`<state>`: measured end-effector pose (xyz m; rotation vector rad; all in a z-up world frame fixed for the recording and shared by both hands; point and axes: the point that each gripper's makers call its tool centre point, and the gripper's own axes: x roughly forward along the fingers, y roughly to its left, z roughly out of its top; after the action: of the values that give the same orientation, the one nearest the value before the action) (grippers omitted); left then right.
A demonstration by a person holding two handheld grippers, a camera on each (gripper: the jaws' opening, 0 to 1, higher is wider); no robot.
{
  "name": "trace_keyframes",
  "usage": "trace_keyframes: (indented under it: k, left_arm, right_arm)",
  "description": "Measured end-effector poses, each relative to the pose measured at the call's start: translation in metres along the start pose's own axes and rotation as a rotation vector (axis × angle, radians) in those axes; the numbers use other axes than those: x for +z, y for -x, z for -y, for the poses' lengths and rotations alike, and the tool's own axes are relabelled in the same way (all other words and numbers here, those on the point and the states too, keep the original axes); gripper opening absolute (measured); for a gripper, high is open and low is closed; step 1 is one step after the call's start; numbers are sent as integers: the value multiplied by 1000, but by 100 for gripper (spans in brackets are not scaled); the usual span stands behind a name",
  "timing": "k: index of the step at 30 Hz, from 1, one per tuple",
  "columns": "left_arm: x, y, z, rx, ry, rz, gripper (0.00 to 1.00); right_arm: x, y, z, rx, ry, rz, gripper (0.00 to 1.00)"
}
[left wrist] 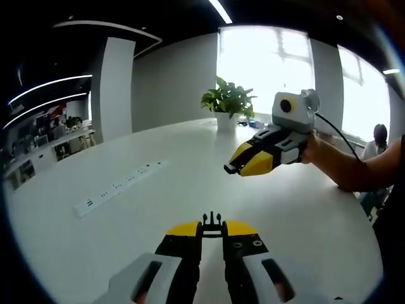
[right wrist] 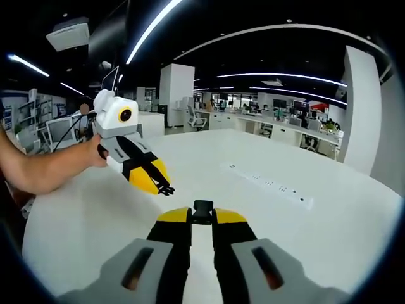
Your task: Snap the two parts of the plastic buckle together until the buckle closes and remains connected.
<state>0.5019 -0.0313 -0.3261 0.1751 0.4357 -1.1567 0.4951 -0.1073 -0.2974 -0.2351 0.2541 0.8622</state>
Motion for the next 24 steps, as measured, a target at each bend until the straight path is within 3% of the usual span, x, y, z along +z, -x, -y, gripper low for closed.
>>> trace_keyframes:
  k: [24]
  left_arm:
    - [-15, 17, 17, 4, -2, -26, 11]
  right_arm:
    - [-10, 7, -20, 13, 11, -25, 11]
